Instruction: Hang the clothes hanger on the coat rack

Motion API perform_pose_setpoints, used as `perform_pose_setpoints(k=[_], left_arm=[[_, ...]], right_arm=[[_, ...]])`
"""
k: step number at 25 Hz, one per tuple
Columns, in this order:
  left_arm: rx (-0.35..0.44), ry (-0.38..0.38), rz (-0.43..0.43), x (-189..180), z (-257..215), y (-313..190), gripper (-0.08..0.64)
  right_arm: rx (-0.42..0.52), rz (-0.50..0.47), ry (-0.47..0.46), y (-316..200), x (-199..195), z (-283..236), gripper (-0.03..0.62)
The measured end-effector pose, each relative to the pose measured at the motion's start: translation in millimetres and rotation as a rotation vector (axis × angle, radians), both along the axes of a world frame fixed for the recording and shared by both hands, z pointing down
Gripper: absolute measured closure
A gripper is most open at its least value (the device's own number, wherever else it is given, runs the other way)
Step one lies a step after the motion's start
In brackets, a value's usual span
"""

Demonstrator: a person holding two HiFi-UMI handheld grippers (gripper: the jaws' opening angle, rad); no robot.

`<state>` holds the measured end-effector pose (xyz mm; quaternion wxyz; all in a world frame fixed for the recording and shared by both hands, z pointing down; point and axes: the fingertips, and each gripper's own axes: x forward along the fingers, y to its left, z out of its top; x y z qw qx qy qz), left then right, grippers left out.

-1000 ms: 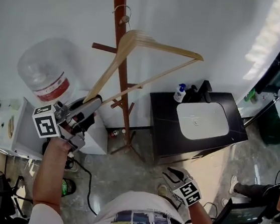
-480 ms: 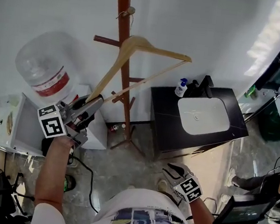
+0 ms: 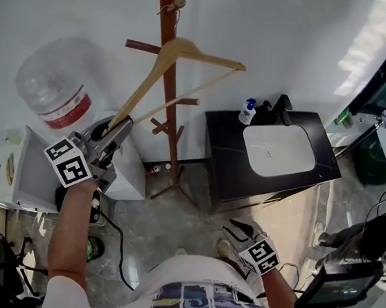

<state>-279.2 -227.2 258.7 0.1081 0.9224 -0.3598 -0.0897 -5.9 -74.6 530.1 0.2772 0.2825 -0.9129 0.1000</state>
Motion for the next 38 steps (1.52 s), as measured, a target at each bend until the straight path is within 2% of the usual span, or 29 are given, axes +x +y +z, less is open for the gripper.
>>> perform_pose_setpoints(k=[14, 26, 29, 33, 35, 38], left_arm=[[0.055, -0.134, -0.119, -17.5, 7.5, -6.9, 0.515], [0.098, -0.192, -0.160, -29.6, 35.0, 11.2, 0.494], [0.088, -0.193, -0.189, -34.6, 45.9, 22.0, 0.482], [0.043, -0.194, -0.283, -46.3, 68.9, 50.7, 0.482], [0.005, -0.206, -0.307, -39.3, 81.0, 70.9, 0.494], [-0.052, -0.221, -0.300, -9.1, 102.8, 102.0, 0.511]], right_arm=[[0.025, 0.000, -0.012, 5.4, -15.4, -10.5, 0.474], [0.032, 0.036, 0.005, 23.9, -19.8, -16.8, 0.473], [0.038, 0.023, 0.013, 26.5, -18.1, -20.4, 0.473], [0.059, 0.013, -0.009, 29.4, -16.3, -31.2, 0.474], [0.069, 0.012, -0.032, 30.4, -14.1, -41.0, 0.474], [0.092, 0.002, -0.065, 29.1, -9.8, -57.0, 0.479]])
